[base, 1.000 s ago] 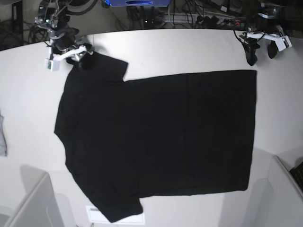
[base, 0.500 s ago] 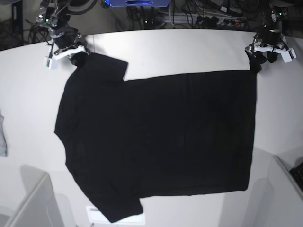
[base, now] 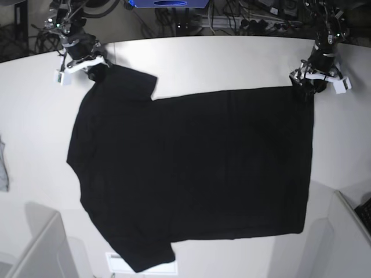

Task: Fold the T-shirt properly
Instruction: 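Grasp the shoulder corners with both grippers and pull them apart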

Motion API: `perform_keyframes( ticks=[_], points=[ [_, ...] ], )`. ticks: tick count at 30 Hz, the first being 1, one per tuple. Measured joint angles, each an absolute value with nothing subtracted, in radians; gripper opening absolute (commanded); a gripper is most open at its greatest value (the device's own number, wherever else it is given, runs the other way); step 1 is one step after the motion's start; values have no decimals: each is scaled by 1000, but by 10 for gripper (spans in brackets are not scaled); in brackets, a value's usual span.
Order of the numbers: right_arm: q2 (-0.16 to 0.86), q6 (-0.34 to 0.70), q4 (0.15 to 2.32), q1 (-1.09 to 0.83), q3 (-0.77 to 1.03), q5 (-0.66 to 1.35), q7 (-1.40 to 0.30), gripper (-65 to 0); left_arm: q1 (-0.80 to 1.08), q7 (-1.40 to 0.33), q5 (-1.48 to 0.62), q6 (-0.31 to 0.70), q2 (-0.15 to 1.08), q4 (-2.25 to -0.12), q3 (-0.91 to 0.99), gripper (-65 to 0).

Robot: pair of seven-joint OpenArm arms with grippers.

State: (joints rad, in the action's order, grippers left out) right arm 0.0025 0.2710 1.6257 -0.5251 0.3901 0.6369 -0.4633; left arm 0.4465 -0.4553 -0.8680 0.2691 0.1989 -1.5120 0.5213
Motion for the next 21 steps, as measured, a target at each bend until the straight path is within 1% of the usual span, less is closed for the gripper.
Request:
perform_keyframes(
  ticks=[4,5,6,9,11,14,15,19,21],
  points=[
    [2,271,1626,-525,390,636,-464,-650,433,-433,-878,275,201,-1483,520,-86],
    [2,271,1626,-524,390,636,-464,-650,432,-433,-877,278,200,-1483,520,-102],
    [2,271,1626,-524,390,636,-464,-650,430,-434,-876,277,200,-1482,520,-137],
    [2,271,1626,-524,390,636,-465,-650,426,-439,-869,263,200,-1475,520,-324],
    [2,271,1626,-521,390,636,-467,-650,427,-453,-868,262,200,-1471,520,-461],
    [2,271,1626,-521,390,636,-467,-650,430,-467,-865,259,197,-1468,519,-609],
    [2,271,1626,-521,390,636,-467,-650,430,-469,-864,259,196,-1468,519,-648],
    [2,271,1626,-519,396,636,-471,-650,430,-472,-865,258,197,-1468,516,-650],
    [-3,279,1626,-513,426,642,-494,-650,435,-472,-866,259,203,-1468,516,-650]
  ],
)
